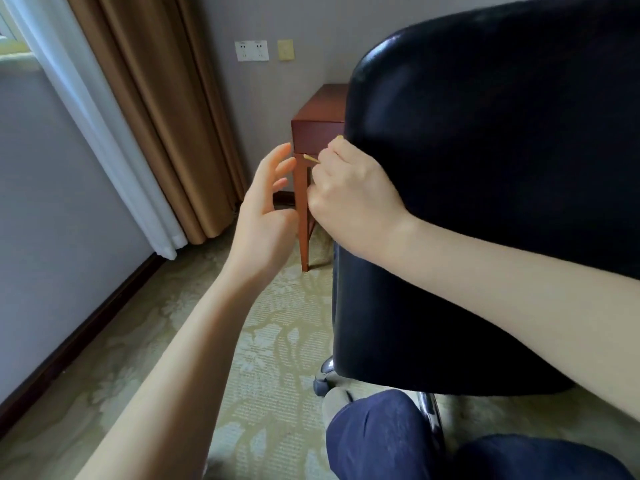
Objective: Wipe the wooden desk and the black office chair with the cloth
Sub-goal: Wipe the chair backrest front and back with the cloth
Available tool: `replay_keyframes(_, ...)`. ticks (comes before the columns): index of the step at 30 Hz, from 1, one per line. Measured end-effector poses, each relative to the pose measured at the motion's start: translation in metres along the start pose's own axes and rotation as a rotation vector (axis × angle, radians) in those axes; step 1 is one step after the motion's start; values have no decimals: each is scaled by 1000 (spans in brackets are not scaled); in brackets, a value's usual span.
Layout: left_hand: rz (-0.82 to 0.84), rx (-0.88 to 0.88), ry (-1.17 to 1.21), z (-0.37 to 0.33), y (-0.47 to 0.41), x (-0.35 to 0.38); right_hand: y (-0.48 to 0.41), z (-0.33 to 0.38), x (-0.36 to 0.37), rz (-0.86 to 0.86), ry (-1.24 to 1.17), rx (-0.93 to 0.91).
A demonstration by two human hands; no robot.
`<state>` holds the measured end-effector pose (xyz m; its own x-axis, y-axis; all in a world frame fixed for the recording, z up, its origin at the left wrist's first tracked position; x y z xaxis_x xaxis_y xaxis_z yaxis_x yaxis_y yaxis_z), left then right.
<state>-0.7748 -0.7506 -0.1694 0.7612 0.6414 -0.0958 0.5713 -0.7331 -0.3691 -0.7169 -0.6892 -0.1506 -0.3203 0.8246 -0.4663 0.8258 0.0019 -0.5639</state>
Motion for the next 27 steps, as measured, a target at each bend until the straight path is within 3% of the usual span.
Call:
replay_keyframes(3, 8, -51, 6, 20, 3, 0, 19, 39, 32, 228, 89, -185)
replay_keyframes(9, 30, -131, -60, 54, 7, 7, 51, 80, 62, 431, 230, -339)
replay_keyframes(14, 42, -161, -112, 69, 13, 12, 83, 114, 83, 390, 219, -541)
replay_keyframes(19, 51, -190, -143, 81, 18, 14, 109, 149, 111, 370, 233, -621)
replay_keyframes(27, 102, -251, -163, 105, 22, 7, 207, 177, 146, 179, 166, -812)
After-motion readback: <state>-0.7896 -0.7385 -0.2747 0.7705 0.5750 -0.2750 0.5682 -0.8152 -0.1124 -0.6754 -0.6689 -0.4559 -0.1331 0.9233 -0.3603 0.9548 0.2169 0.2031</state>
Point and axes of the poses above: each hand's wrist, its own y-axis away from the middle knuckle, its own x-axis out of the palm, z = x × y, the point moved 6 cm from there along -y, towards the middle knuckle, and after that the axes turned 9 degrees about y, right-handed, at the moved point
